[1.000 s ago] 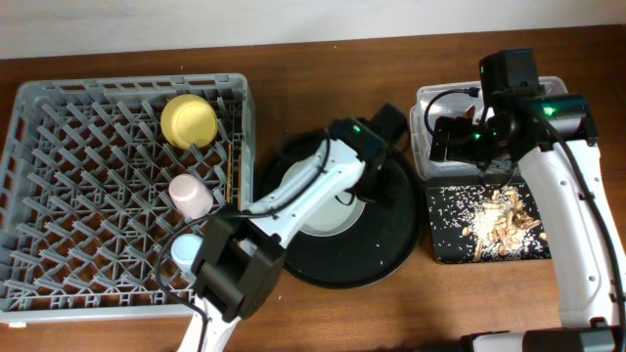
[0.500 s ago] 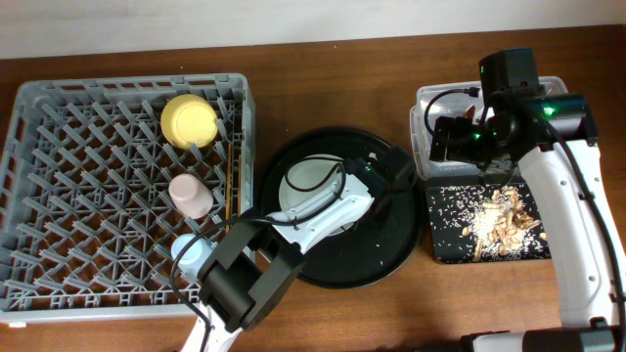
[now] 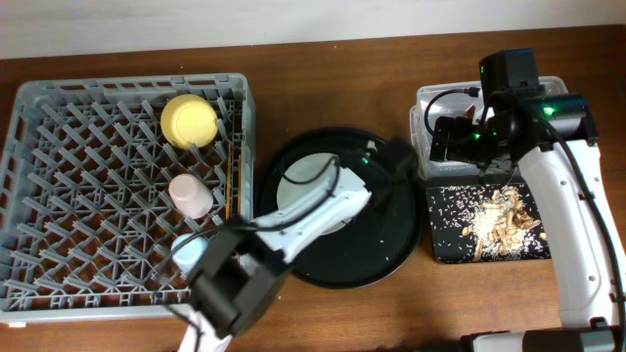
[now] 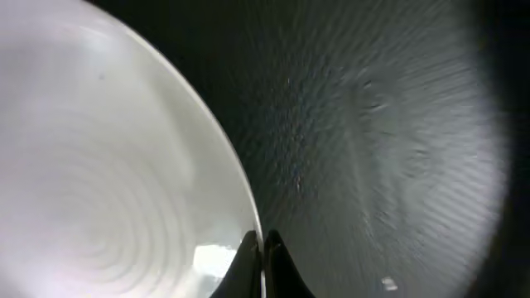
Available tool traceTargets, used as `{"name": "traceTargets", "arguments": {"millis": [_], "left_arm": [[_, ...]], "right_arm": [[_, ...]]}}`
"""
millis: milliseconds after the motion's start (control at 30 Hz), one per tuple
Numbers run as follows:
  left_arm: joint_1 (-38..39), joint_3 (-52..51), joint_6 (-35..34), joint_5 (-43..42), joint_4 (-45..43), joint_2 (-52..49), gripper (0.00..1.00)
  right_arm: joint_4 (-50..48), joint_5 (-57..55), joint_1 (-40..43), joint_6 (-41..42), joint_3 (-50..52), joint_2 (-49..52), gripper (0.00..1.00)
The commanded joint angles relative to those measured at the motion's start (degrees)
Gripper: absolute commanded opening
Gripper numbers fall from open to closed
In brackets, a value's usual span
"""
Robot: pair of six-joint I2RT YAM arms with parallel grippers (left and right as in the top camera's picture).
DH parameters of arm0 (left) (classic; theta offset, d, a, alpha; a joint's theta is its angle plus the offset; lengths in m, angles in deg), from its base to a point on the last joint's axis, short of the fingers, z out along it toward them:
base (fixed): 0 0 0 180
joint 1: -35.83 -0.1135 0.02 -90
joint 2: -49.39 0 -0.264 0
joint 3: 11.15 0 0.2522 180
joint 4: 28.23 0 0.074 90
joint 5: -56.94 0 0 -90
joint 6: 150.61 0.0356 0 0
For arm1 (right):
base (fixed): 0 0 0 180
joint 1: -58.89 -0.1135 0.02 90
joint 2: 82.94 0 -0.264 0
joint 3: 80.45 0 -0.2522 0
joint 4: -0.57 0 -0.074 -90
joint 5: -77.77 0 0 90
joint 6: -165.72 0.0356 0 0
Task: Sort waste into correct bins and load items into the dishwasher rack
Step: 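Lift the white plate and stand it upright in the rack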
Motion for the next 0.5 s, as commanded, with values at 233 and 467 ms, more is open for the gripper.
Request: {"name": "traceTargets", "arguments": {"millis": [233,467], "left_arm": [[-28.61,4.07,5.20,-30.53,3.21,35.17,0.00],[-51.89,4.04,17.92,-80.78,3.21,28.17,0.00]], "right_arm": [[-0.02,-0.70,0.17,0.46,-0.46,0.07,0.99],[-0.02,-0.70,0.17,0.46,-0.46,0.07,0.99]]}}
